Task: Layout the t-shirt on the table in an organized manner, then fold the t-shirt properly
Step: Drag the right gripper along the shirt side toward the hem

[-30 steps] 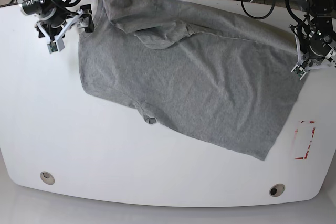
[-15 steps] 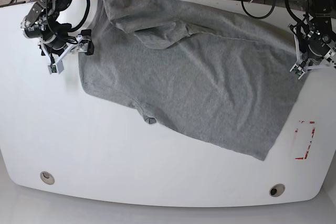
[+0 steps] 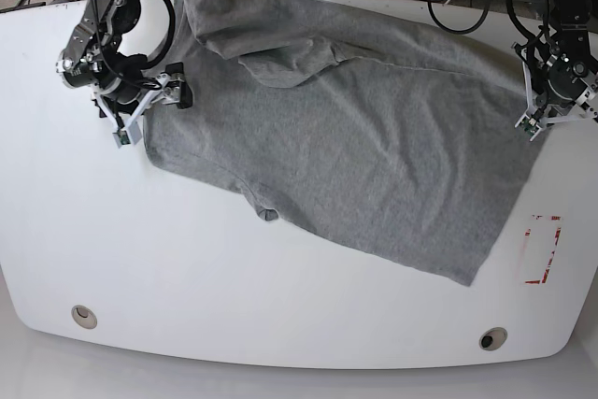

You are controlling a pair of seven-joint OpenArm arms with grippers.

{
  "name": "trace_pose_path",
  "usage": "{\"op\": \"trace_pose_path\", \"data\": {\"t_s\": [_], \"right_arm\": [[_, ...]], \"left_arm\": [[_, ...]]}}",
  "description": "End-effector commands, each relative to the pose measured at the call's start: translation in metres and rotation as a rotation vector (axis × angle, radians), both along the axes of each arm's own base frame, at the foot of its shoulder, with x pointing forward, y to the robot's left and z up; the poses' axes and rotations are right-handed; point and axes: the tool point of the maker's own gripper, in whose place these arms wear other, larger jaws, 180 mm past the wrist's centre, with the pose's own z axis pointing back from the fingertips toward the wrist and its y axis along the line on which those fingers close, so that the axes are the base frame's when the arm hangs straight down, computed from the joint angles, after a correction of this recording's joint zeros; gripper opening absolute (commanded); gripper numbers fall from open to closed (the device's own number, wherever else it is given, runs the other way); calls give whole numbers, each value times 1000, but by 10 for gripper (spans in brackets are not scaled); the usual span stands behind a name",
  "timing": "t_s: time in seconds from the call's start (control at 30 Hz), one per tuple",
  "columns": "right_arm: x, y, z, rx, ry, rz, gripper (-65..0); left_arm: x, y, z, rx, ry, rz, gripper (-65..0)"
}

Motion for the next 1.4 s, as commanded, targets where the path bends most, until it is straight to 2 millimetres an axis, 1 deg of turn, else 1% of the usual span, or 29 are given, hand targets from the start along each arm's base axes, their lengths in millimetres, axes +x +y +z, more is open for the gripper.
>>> {"op": "trace_pose_path", "data": {"t_s": [0.0,0.07,0.13,0.17,0.2,0.23,0.3,0.33,0.43,0.5,0.57,0.6,0.67,0.77,0.8,0.9,1.0,1.17,1.37], "right_arm": [[1,4,1,9,-1,0,-67],[4,6,2,13,-13,0,-105],[5,7,1,19,-18,-2,-168],[4,7,-1,25,-13,-4,-214],[5,6,-2,27,-11,-5,-243],[8,7,-3,34,-14,-7,-304],[11,6,-6,45,-7,-11,-396],[11,1,-8,40,1,-13,-457],[14,-13,-8,16,10,-12,-579],[23,-19,-4,6,-3,-11,-626],[28,-23,-3,-3,-3,-1,-626],[32,-31,-1,-26,3,10,-621],[39,-39,1,-62,10,31,-617],[54,-50,5,-111,15,57,-617],[56,-52,6,-122,15,62,-617],[74,-57,13,-162,-5,91,-617],[87,-63,15,-209,0,131,-617],[106,-64,14,-246,13,197,-617],[128,-56,14,-245,-10,248,-615]], "left_arm": [[4,6,9,29,-19,0,-650],[4,6,9,29,-19,0,-650],[4,6,9,29,-19,0,-650],[4,6,9,29,-19,0,-650],[4,6,10,29,-21,-1,-650],[4,6,10,29,-21,-1,-650],[4,6,10,29,-21,-1,-650],[4,6,10,29,-21,-1,-650],[4,6,10,29,-21,-1,-650],[4,6,10,29,-21,-1,-650],[4,5,9,26,-21,-1,-650],[4,5,9,24,-21,0,-650],[4,3,8,20,-21,1,-650],[3,-5,2,-9,-22,7,-650],[3,-6,1,-14,-22,8,-650],[3,-9,0,-24,-25,10,-650],[9,-21,-3,-64,-46,21,-650],[13,-32,-6,-98,-60,29,-650],[12,-51,-15,-151,-58,32,-650]]}}
